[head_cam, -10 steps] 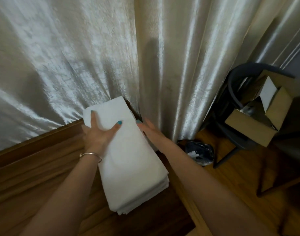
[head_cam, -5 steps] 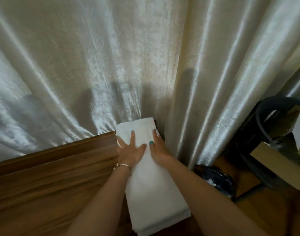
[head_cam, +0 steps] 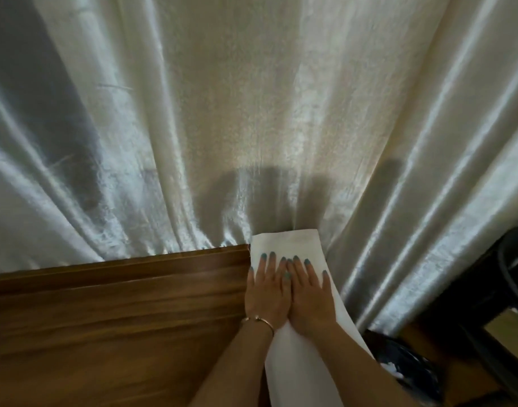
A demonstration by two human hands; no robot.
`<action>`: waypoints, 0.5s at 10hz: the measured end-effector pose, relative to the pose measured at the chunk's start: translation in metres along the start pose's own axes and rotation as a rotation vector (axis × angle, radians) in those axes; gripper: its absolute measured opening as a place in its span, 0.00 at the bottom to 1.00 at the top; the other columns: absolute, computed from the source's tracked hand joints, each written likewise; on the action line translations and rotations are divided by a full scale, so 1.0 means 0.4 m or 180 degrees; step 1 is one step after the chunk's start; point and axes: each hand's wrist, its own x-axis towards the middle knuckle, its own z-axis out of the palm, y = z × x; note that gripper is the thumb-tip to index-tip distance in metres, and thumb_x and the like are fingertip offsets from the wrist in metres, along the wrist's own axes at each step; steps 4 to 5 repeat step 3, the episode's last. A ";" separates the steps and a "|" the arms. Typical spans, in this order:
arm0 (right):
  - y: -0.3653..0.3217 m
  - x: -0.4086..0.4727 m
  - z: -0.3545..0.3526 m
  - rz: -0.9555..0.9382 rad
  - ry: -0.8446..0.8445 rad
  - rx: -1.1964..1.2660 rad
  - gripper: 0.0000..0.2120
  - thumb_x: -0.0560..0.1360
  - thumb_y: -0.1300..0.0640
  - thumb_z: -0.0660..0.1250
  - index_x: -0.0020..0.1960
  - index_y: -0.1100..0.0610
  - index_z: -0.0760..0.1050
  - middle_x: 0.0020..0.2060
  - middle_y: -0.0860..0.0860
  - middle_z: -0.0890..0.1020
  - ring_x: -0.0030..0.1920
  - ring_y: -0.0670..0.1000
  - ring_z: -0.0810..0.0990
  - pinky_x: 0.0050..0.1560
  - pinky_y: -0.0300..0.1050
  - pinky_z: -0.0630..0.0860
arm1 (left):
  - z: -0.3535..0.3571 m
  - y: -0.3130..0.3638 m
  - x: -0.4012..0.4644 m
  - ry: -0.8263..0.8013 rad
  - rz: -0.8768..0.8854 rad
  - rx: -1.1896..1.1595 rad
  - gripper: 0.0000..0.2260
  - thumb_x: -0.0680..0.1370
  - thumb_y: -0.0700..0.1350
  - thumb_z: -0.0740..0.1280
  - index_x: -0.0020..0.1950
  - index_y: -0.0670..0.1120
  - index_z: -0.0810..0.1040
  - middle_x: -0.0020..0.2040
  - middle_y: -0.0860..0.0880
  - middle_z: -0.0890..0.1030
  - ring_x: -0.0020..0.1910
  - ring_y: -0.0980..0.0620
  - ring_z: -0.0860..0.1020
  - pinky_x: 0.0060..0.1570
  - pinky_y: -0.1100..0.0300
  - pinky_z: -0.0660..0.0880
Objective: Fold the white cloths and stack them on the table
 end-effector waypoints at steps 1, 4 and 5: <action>0.005 0.000 0.007 -0.0012 -0.0002 -0.0148 0.39 0.78 0.39 0.51 0.74 0.51 0.27 0.77 0.50 0.35 0.77 0.54 0.34 0.74 0.61 0.36 | 0.007 0.002 0.005 -0.0063 -0.0004 -0.0110 0.24 0.82 0.52 0.42 0.78 0.52 0.43 0.79 0.50 0.42 0.77 0.50 0.38 0.76 0.47 0.42; -0.009 0.016 -0.051 0.0216 -0.0335 -0.0235 0.32 0.81 0.43 0.46 0.77 0.52 0.33 0.78 0.48 0.38 0.78 0.52 0.36 0.75 0.59 0.38 | -0.095 -0.034 -0.001 -0.0432 0.0101 -0.0239 0.25 0.81 0.59 0.41 0.78 0.56 0.43 0.79 0.51 0.44 0.78 0.51 0.41 0.75 0.46 0.37; -0.009 0.016 -0.051 0.0216 -0.0335 -0.0235 0.32 0.81 0.43 0.46 0.77 0.52 0.33 0.78 0.48 0.38 0.78 0.52 0.36 0.75 0.59 0.38 | -0.095 -0.034 -0.001 -0.0432 0.0101 -0.0239 0.25 0.81 0.59 0.41 0.78 0.56 0.43 0.79 0.51 0.44 0.78 0.51 0.41 0.75 0.46 0.37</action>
